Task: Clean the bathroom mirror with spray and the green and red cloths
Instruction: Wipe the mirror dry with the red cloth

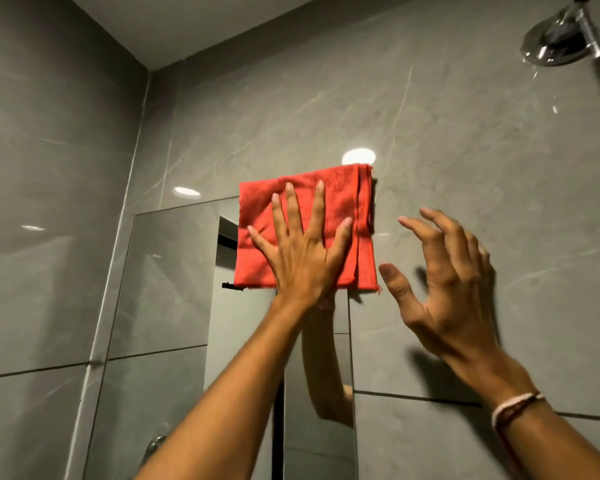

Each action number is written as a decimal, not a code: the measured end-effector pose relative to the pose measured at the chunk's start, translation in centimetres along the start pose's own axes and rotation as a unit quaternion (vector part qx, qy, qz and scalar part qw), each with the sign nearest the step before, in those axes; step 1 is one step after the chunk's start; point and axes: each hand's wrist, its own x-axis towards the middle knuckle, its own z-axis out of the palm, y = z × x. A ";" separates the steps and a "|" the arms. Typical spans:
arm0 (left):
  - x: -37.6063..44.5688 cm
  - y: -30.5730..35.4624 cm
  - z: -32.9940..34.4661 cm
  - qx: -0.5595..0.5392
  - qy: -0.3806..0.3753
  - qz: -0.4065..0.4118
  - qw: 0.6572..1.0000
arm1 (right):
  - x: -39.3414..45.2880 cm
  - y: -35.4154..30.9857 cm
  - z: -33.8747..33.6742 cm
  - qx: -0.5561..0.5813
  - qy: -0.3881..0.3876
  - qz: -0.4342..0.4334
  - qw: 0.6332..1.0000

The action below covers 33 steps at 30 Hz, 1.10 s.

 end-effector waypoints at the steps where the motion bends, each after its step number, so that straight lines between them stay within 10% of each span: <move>1: 1.1 -0.4 0.0 -0.004 0.007 -0.002 1.000 | 0.4 -0.2 0.3 -0.012 -0.013 -0.005 1.000; 9: 6.9 -13.4 -2.6 -0.005 0.017 -0.168 0.986 | -0.4 -1.7 3.9 -0.148 -0.094 -0.083 0.981; 19: -8.8 -30.3 -6.7 -0.050 0.023 -0.248 0.967 | -0.6 -1.9 4.5 -0.198 -0.093 -0.102 0.970; 27: -15.7 -22.7 -4.7 -0.013 -0.022 -0.160 0.987 | -0.5 -2.3 4.4 -0.171 -0.070 -0.101 0.978; 33: -4.6 -10.7 -2.3 0.011 0.008 -0.144 0.990 | -0.6 -2.7 3.8 -0.109 -0.026 -0.071 0.991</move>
